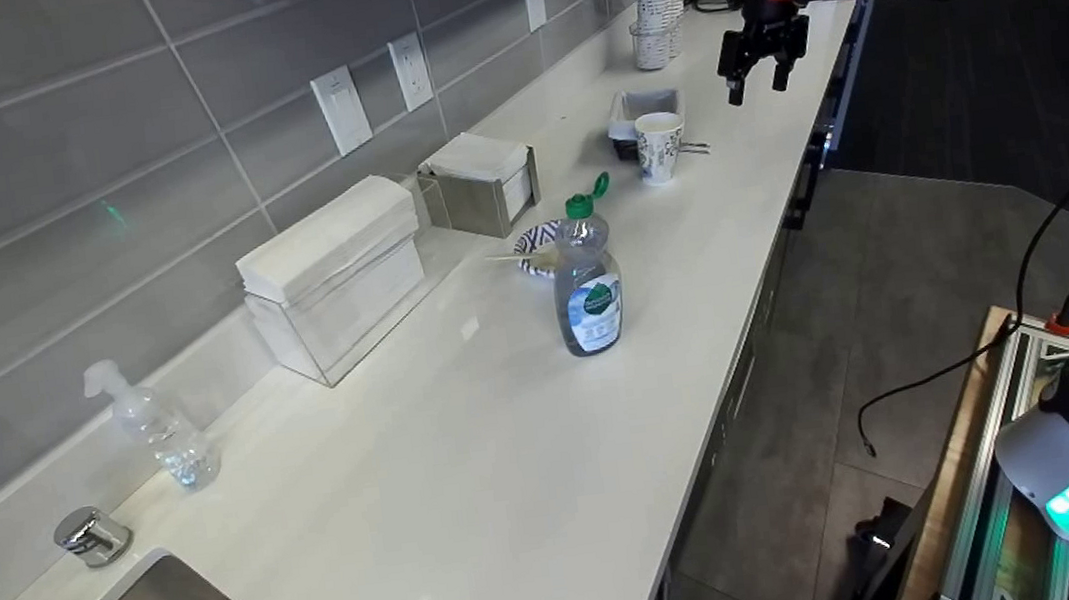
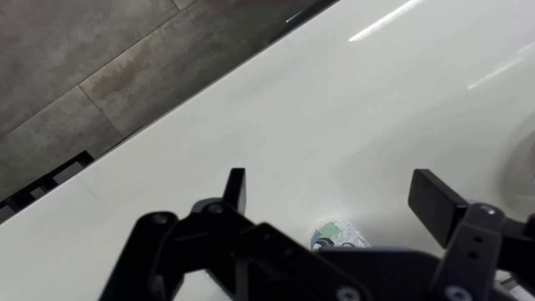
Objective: Move the paper cup to the left
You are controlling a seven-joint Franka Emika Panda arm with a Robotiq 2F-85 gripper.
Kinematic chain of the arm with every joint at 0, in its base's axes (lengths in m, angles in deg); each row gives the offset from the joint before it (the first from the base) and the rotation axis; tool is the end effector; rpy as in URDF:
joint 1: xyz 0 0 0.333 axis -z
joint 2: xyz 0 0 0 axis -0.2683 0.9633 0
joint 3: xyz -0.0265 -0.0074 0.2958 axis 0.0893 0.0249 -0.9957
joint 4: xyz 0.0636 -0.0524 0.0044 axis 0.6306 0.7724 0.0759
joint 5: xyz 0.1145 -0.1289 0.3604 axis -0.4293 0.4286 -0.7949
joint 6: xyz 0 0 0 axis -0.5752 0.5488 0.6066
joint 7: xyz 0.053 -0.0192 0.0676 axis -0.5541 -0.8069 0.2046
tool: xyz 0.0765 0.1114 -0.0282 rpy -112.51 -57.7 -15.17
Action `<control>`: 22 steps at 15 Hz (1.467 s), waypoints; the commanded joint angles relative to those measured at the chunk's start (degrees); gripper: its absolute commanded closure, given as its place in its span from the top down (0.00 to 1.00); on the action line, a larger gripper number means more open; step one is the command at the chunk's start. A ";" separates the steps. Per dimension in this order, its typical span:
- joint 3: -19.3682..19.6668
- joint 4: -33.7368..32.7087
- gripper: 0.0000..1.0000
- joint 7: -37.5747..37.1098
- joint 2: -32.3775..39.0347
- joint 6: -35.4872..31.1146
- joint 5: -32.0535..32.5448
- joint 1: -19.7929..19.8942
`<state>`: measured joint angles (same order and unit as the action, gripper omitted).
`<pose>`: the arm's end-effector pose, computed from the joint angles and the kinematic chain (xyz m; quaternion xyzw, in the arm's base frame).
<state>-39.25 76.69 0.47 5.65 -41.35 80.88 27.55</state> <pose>0.4928 -0.2530 0.3839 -0.9837 0.1778 0.0059 0.0255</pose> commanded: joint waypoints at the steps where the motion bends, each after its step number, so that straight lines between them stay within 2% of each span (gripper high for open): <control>1: -0.57 -3.57 1.00 -4.54 4.37 -2.64 -2.90 0.94; 11: -1.01 -14.06 1.00 -12.86 15.33 -8.61 -6.87 2.59; 13: -1.27 -15.72 0.87 -13.50 17.25 -9.34 -8.28 3.25; 14: -1.46 -16.42 0.74 -13.75 18.17 -9.83 -9.06 3.55; 16: -2.07 -17.71 0.63 -13.97 19.78 -10.12 -10.99 4.16; 18: -2.88 -18.67 0.47 -13.34 20.99 -10.26 -13.25 4.69; 22: -4.48 -19.48 0.29 -12.50 22.83 -12.26 -16.11 5.20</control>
<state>-42.20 58.79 -12.54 26.20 -51.45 67.45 31.65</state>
